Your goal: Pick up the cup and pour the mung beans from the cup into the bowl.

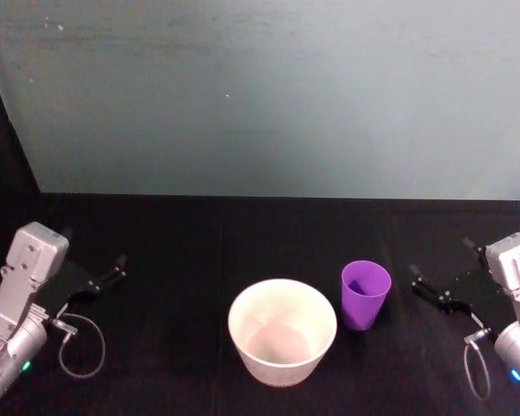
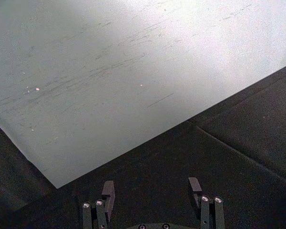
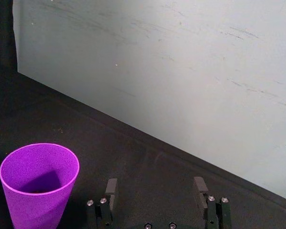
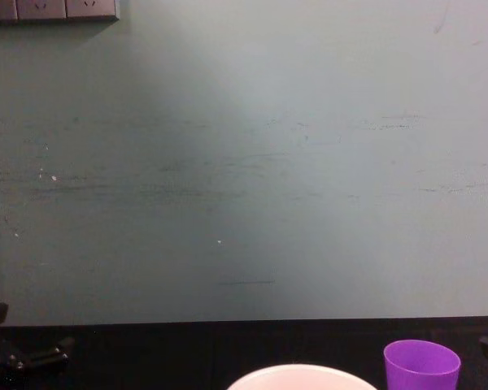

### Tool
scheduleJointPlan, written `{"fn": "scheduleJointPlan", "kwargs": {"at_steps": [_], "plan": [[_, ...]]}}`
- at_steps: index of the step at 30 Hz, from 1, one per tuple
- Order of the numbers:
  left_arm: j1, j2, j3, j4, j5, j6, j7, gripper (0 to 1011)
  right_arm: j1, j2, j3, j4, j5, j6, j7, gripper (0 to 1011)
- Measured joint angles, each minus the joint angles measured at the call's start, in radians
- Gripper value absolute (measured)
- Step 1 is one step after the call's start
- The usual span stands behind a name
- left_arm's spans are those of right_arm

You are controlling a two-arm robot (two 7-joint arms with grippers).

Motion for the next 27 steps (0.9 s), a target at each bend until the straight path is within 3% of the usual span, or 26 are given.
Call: {"fn": "scheduleJointPlan", "kwargs": {"at_steps": [27], "plan": [[0.000,0.000,0.000,0.000,0.000,0.000,0.000,1003,0.000,0.000,0.000,0.000,0.000,0.000,0.000,1002]]}}
